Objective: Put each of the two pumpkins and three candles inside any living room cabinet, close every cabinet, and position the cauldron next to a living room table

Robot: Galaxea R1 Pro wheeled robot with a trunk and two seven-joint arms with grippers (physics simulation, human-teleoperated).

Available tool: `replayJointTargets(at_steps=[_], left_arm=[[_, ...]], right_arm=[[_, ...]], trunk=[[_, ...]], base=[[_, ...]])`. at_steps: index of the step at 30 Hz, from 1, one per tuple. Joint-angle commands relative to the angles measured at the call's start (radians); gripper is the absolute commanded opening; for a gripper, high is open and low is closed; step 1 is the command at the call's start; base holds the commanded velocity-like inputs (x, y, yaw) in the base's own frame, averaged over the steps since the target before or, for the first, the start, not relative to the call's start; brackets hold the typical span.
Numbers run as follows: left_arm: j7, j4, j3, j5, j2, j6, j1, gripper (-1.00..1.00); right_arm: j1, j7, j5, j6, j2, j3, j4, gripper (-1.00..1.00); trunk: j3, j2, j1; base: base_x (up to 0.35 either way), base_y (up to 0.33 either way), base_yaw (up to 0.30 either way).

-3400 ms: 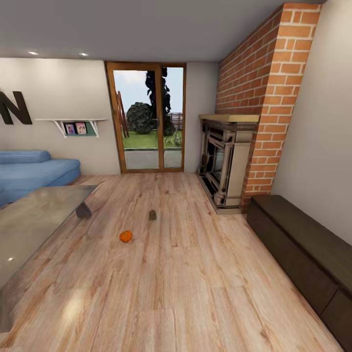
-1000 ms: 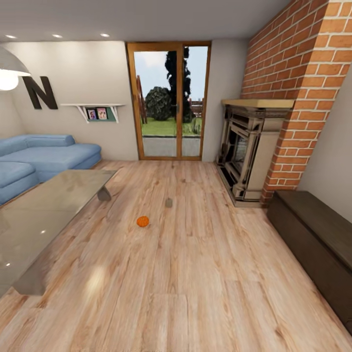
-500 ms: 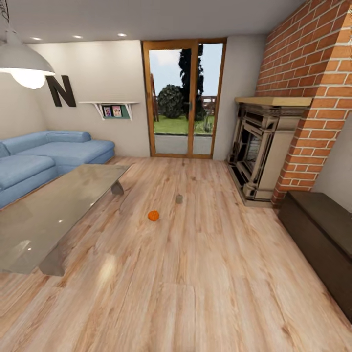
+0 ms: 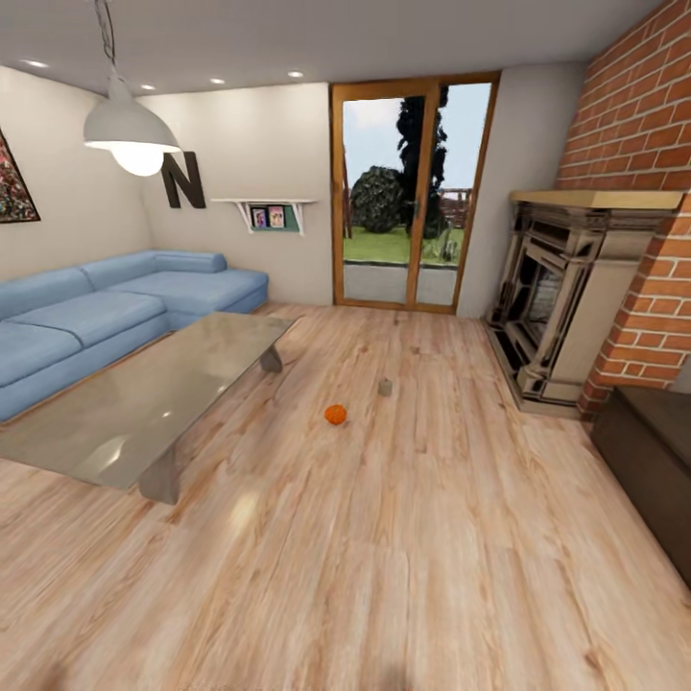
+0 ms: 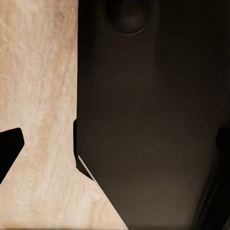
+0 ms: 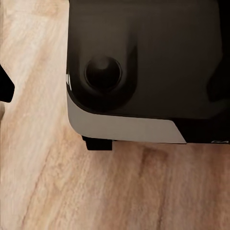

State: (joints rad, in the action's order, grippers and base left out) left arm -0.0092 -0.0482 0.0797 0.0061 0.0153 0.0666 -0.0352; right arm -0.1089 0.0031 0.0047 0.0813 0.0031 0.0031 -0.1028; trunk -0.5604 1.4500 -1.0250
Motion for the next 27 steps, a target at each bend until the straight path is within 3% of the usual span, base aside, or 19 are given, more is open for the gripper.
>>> replayJointTargets(at_steps=[1,19,27], left_arm=[[0.0,0.0,0.0,0.0,0.0,0.0,0.0,1.0],[0.0,0.001,0.0,-0.002,0.0,0.001,0.0,1.0],[0.0,0.001,0.001,0.0,0.0,0.0,0.0,1.0]], right_arm=[[0.0,0.0,0.0,0.0,0.0,0.0,0.0,1.0],[0.0,0.0,0.001,0.0,0.0,0.001,0.0,1.0],[0.0,0.0,0.001,0.0,0.0,0.001,0.0,1.0]], trunk=[[0.0,0.0,0.0],[0.0,0.0,0.0],[0.0,0.0,0.0]], base=[[-0.003,0.0,0.287],[0.0,0.002,0.287],[0.0,0.16,0.287]])
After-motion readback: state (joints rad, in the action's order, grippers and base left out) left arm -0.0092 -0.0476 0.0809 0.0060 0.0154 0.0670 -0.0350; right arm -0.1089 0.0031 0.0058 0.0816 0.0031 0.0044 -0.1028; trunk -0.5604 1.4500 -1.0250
